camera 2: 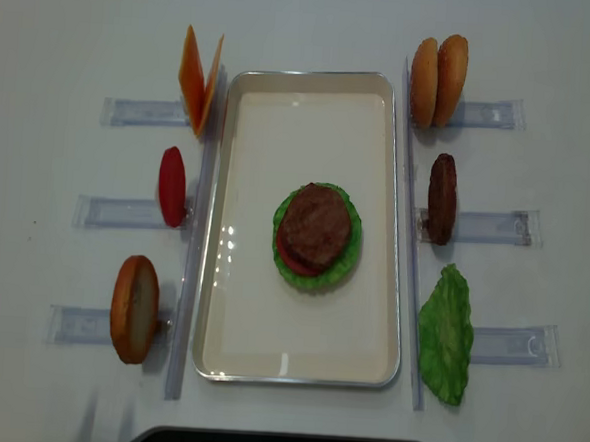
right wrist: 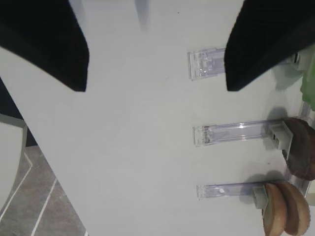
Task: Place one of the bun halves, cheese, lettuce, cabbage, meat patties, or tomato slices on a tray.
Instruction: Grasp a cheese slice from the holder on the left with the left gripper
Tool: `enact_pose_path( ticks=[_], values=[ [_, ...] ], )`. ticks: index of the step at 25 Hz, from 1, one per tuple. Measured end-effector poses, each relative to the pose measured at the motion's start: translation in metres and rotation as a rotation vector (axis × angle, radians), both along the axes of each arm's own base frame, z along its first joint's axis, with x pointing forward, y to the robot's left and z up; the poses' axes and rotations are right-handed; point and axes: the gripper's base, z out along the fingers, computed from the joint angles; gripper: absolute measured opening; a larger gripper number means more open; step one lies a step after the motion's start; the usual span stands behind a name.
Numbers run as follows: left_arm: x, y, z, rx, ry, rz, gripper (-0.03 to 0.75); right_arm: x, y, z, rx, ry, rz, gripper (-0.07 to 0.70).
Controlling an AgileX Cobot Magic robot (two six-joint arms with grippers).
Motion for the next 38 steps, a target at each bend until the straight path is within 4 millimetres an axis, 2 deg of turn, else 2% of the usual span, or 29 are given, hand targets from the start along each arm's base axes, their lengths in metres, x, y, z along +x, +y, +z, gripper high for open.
enact_pose_path(
  ticks=[38],
  values=[
    [0.0,0.0,0.0,0.0,0.0,0.0,0.391,0.0,0.0,0.0,0.0,0.0,0.0,0.539]
  ],
)
